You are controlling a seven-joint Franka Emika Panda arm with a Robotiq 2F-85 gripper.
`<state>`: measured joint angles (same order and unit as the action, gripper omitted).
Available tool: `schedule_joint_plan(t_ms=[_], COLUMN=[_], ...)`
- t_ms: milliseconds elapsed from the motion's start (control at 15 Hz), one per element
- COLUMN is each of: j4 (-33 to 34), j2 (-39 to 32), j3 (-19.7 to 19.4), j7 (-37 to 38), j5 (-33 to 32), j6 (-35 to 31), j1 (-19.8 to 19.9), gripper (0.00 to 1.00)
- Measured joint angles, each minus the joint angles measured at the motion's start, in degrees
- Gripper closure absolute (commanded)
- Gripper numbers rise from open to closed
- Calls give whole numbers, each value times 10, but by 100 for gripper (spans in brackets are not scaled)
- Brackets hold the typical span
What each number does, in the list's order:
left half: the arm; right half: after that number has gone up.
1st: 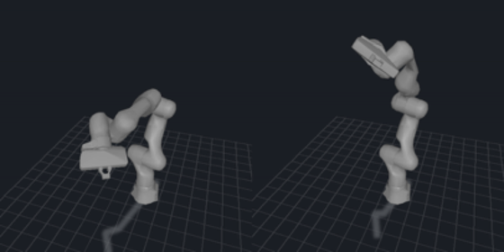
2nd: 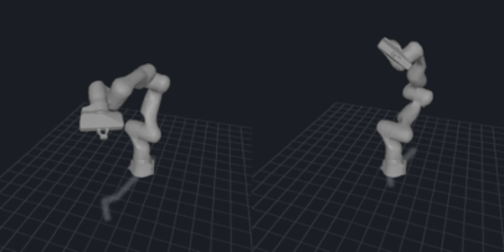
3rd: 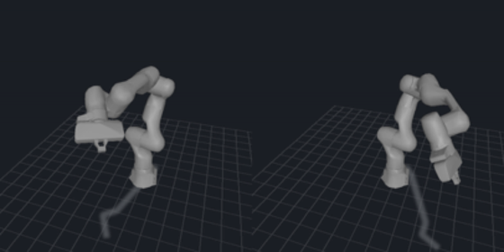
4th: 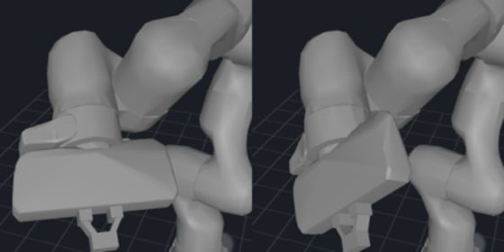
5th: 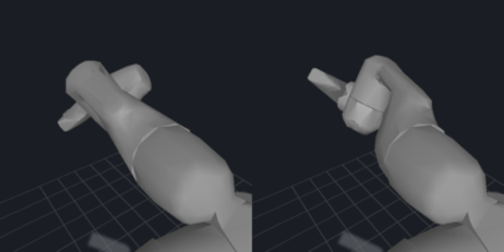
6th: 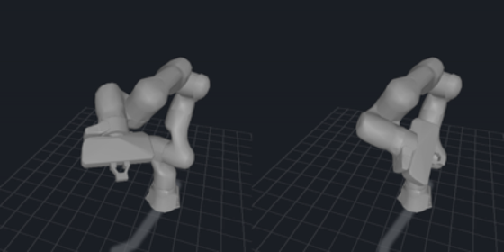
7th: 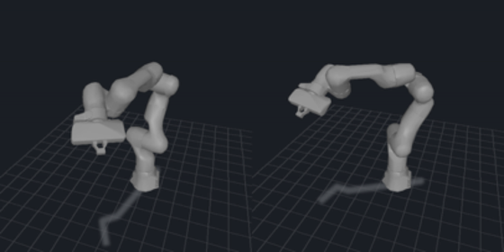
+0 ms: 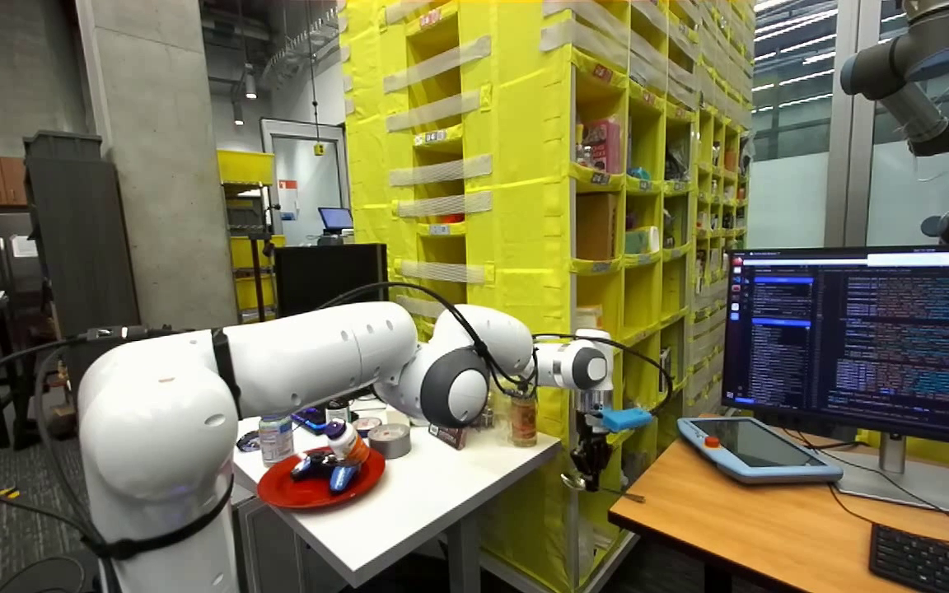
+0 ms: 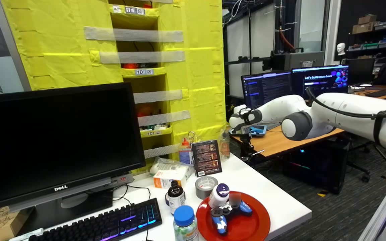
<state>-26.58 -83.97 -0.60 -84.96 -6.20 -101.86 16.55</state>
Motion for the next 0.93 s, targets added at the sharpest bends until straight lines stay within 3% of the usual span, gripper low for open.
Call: schedule_joint_plan(t_ms=[533,933], j4=[-75,-116], j2=[-4,15], j3=[20,17], j7=[47,50], j5=[22,21], j6=[-21,-58], j1=[-57,-59], gripper=[98,98])
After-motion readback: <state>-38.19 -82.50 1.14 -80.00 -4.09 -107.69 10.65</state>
